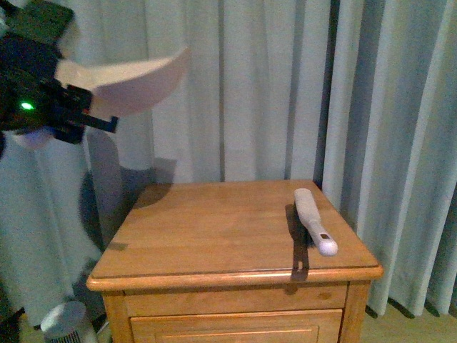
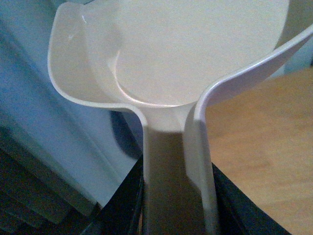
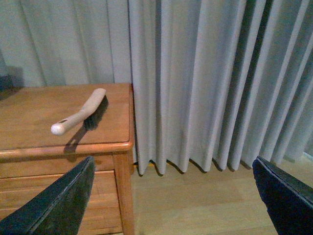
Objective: Clean up trash
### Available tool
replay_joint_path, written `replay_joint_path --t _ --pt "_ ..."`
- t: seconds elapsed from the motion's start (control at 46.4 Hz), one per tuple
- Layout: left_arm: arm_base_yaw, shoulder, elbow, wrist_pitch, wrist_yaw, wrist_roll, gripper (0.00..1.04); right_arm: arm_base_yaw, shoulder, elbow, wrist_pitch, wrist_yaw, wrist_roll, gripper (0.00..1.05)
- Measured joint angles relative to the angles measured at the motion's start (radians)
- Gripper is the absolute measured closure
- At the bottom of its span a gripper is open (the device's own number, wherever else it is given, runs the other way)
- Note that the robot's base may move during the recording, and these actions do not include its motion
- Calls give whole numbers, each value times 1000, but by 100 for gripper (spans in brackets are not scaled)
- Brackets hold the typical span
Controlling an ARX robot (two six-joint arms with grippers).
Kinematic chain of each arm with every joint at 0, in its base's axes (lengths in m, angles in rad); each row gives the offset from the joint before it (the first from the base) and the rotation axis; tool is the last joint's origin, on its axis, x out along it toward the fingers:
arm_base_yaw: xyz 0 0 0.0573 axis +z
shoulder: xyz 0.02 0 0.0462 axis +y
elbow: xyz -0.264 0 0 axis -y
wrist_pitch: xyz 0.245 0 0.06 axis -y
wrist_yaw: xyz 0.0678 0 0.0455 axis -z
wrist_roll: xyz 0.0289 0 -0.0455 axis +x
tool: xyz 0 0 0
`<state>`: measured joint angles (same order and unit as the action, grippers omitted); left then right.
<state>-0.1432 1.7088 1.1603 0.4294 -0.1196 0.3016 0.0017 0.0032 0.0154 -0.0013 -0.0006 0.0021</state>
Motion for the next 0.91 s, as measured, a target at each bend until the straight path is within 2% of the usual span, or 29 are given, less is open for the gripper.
replay_joint_path --t 0.216,0.496,0.604,0.777,0.906 --pt "69 -386 -357 220 80 -16 77 0 0 0 0 0 0 7" --pt "138 -789 -658 157 193 -43 77 0 0 0 0 0 0 7" --pt "253 -992 -758 87 288 -54 77 0 0 0 0 0 0 7" --pt "516 -1169 -868 9 478 -107 77 0 0 0 0 0 0 7" --pt "575 -1226 -906 -65 512 -166 77 0 0 0 0 0 0 7"
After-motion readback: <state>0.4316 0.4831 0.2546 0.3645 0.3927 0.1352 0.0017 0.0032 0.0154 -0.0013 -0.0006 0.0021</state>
